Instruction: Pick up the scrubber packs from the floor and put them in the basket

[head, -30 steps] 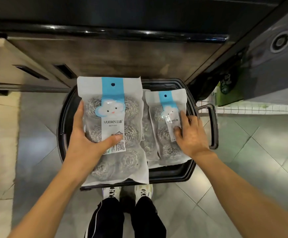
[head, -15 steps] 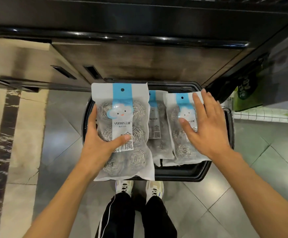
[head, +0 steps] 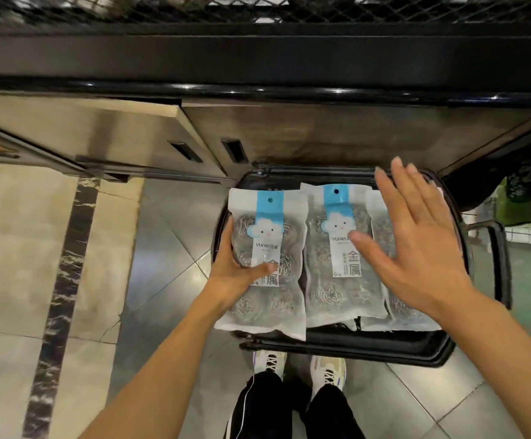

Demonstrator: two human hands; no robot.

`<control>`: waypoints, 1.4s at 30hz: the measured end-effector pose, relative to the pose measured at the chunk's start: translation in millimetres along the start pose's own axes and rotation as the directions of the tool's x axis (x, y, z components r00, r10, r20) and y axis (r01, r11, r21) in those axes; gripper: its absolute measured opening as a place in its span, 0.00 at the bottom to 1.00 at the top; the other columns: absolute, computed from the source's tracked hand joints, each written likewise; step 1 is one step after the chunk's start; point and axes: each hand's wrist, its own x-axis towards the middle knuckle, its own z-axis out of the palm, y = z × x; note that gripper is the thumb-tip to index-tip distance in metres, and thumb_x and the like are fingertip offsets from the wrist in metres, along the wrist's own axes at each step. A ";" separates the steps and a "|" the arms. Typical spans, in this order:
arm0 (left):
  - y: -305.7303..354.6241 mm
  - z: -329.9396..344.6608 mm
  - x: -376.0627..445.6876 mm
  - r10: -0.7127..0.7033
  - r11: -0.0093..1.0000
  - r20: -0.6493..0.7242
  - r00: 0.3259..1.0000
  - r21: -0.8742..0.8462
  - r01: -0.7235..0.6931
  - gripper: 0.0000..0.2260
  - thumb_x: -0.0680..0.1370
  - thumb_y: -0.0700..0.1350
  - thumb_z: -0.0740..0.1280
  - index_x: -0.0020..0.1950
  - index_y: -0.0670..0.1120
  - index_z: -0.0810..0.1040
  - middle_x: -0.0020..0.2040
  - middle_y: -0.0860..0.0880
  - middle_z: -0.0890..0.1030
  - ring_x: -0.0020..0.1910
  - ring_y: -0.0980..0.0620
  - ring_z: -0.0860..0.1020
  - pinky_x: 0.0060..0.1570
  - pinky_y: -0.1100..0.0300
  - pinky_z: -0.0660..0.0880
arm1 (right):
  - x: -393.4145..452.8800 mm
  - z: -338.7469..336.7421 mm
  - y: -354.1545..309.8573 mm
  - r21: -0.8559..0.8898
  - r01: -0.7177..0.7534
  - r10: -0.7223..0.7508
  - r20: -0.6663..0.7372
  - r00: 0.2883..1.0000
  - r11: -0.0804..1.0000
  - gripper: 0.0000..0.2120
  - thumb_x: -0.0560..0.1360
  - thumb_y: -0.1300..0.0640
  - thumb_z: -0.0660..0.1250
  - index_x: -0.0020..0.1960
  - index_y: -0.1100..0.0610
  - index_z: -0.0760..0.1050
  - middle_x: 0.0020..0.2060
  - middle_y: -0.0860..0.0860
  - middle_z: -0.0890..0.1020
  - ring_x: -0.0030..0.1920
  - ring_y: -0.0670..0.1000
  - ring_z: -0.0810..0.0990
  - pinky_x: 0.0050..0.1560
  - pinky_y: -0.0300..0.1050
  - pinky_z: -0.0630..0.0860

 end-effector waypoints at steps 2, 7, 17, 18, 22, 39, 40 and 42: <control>-0.8 7.7 7.2 -0.050 0.999 0.022 0.999 0.021 0.049 0.56 0.67 0.44 0.84 0.83 0.63 0.51 0.75 0.60 0.67 0.74 0.58 0.66 0.71 0.57 0.67 | 2.9 2.0 -5.3 0.008 -0.001 0.001 0.003 1.000 1.000 0.39 0.81 0.34 0.53 0.84 0.56 0.53 0.83 0.56 0.54 0.84 0.56 0.50 0.82 0.61 0.50; -4.6 11.6 22.6 -0.111 0.982 0.082 0.990 0.163 0.096 0.52 0.72 0.52 0.80 0.83 0.64 0.47 0.62 0.62 0.78 0.67 0.53 0.75 0.58 0.68 0.75 | 5.4 5.3 -12.6 -0.013 0.011 -0.011 -0.018 1.000 1.000 0.38 0.81 0.35 0.54 0.84 0.55 0.52 0.83 0.56 0.56 0.83 0.57 0.52 0.81 0.63 0.52; 28.7 -8.4 25.4 0.345 0.482 0.151 0.926 0.818 -0.313 0.39 0.78 0.62 0.68 0.84 0.54 0.54 0.81 0.47 0.61 0.80 0.44 0.58 0.78 0.45 0.59 | 4.5 8.3 -21.2 -0.043 -0.036 0.038 0.036 0.999 0.998 0.39 0.81 0.33 0.52 0.84 0.53 0.49 0.83 0.54 0.54 0.83 0.55 0.50 0.82 0.58 0.47; 36.7 -12.0 22.3 0.365 0.481 0.160 0.917 0.811 -0.333 0.38 0.79 0.63 0.65 0.84 0.54 0.54 0.82 0.47 0.60 0.81 0.45 0.57 0.79 0.45 0.57 | 4.8 5.4 -22.8 -0.053 -0.038 0.040 0.039 0.998 0.998 0.39 0.81 0.32 0.51 0.84 0.53 0.49 0.84 0.54 0.54 0.84 0.55 0.50 0.82 0.58 0.47; 79.3 -28.1 -8.9 0.476 0.516 0.127 0.870 0.761 -0.394 0.38 0.77 0.69 0.55 0.83 0.52 0.58 0.83 0.48 0.59 0.82 0.46 0.56 0.79 0.45 0.55 | 6.9 -23.3 -35.3 -0.065 -0.048 0.049 0.010 0.999 0.997 0.41 0.79 0.32 0.54 0.84 0.55 0.53 0.83 0.56 0.56 0.83 0.58 0.53 0.82 0.57 0.46; 243.4 -258.6 -348.7 0.775 0.574 -0.450 0.444 0.796 -0.193 0.40 0.77 0.69 0.59 0.82 0.46 0.63 0.81 0.40 0.63 0.81 0.39 0.60 0.76 0.37 0.62 | 40.0 -301.4 -306.1 -0.011 0.391 -0.391 -0.051 0.919 0.920 0.49 0.76 0.23 0.45 0.83 0.57 0.59 0.82 0.57 0.60 0.82 0.61 0.56 0.81 0.64 0.51; 242.6 -280.4 -368.4 0.758 0.605 -0.508 0.410 0.781 -0.152 0.40 0.77 0.69 0.59 0.81 0.45 0.63 0.81 0.39 0.64 0.81 0.38 0.61 0.75 0.37 0.63 | 42.0 -312.0 -329.2 -0.024 0.439 -0.440 -0.050 0.897 0.898 0.49 0.76 0.23 0.46 0.83 0.57 0.58 0.82 0.57 0.60 0.83 0.61 0.55 0.81 0.63 0.50; 233.1 -323.9 -410.5 0.718 0.663 -0.608 0.339 0.745 -0.067 0.40 0.76 0.69 0.58 0.81 0.44 0.64 0.81 0.38 0.64 0.80 0.37 0.62 0.76 0.37 0.62 | 45.0 -326.2 -377.1 -0.019 0.527 -0.527 -0.044 0.849 0.850 0.49 0.75 0.23 0.46 0.84 0.55 0.54 0.83 0.55 0.55 0.84 0.58 0.51 0.82 0.60 0.46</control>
